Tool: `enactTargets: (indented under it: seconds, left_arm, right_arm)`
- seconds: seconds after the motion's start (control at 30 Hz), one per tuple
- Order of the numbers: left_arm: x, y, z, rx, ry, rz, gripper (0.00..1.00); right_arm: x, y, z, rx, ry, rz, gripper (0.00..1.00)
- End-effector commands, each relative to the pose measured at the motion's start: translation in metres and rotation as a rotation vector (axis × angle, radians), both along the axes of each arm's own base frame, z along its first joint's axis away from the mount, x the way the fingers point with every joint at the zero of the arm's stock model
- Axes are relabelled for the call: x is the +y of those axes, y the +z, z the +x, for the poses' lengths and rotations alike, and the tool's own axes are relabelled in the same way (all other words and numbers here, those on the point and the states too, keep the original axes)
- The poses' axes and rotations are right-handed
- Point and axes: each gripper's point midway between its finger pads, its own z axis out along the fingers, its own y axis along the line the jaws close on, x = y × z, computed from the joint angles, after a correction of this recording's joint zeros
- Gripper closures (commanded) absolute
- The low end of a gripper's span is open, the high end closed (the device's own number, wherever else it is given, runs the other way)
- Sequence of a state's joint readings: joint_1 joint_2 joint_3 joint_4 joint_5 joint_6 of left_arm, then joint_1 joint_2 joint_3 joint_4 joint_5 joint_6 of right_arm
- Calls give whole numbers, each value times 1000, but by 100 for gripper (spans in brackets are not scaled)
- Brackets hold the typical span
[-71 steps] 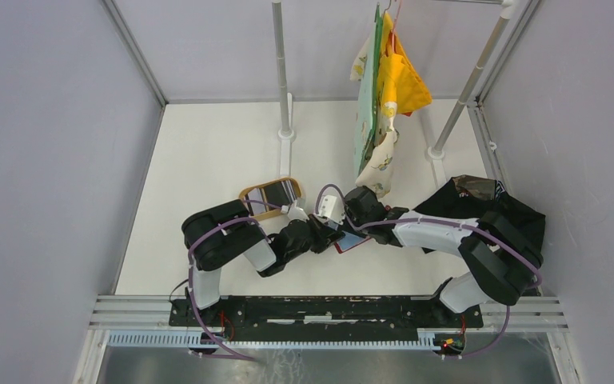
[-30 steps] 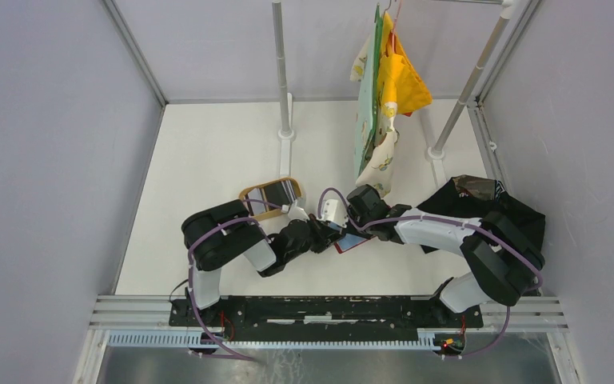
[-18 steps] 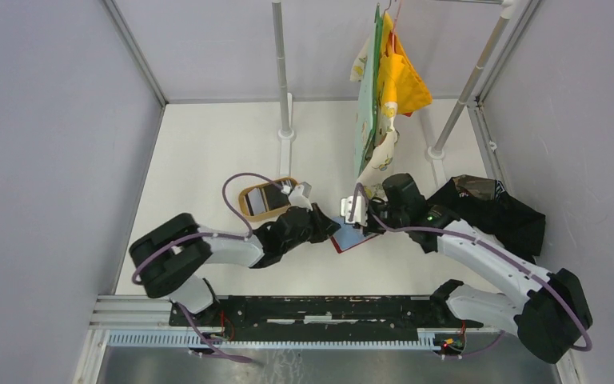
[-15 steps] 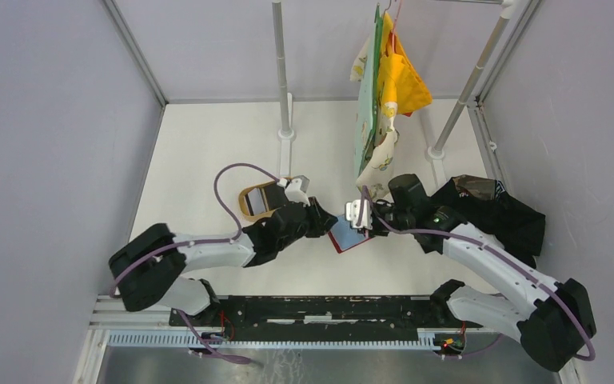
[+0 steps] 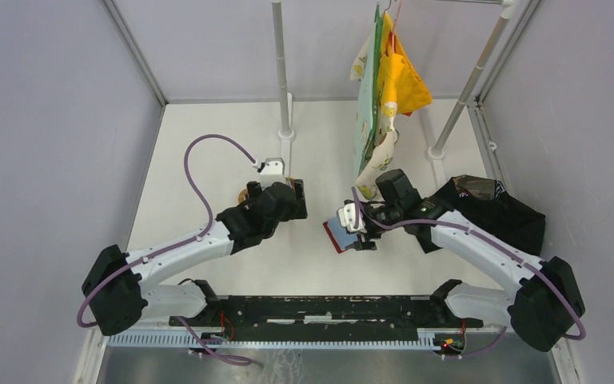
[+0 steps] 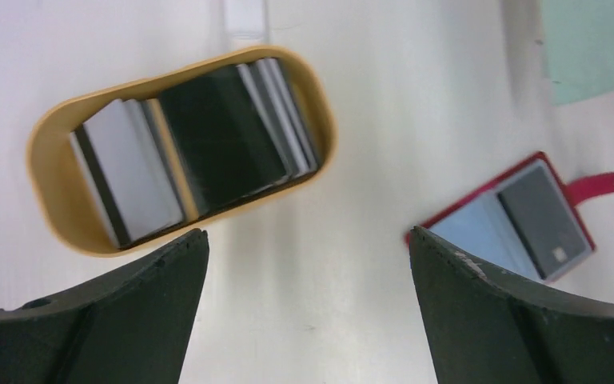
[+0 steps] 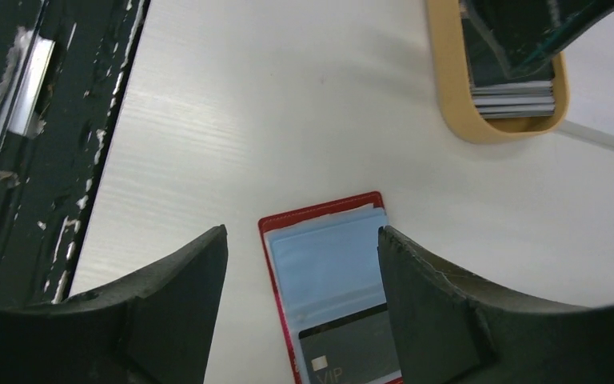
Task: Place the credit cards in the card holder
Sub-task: Pick up the credit card from the storage box.
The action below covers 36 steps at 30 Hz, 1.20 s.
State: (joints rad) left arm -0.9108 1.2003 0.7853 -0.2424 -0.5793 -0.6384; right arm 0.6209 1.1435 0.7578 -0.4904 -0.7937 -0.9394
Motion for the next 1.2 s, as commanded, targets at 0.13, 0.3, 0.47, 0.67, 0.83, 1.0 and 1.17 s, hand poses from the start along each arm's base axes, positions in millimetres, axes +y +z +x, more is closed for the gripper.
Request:
enactTargets:
  seconds: [0.13, 0.3, 0.47, 0.67, 0.83, 1.0, 1.17]
  left_arm:
    - [84, -19, 27, 66, 166, -20, 2]
    - [107, -28, 42, 109, 202, -49, 8]
    - [115, -37, 57, 142, 232, -36, 24]
    - [114, -52, 66, 196, 224, 20, 38]
    - [113, -56, 68, 208, 219, 33, 46]
    - [113, -64, 69, 232, 223, 49, 48]
    - [112, -69, 71, 249, 219, 60, 51]
  right_arm:
    - [62, 38, 39, -63, -125, 37, 25]
    - [99, 53, 74, -1, -192, 66, 27]
    - [127, 53, 84, 127, -204, 82, 33]
    - [112, 35, 80, 109, -230, 55, 33]
    - [105, 20, 77, 137, -224, 35, 33]
    - [104, 13, 73, 155, -211, 21, 34]
    - [103, 11, 73, 158, -212, 20, 34]
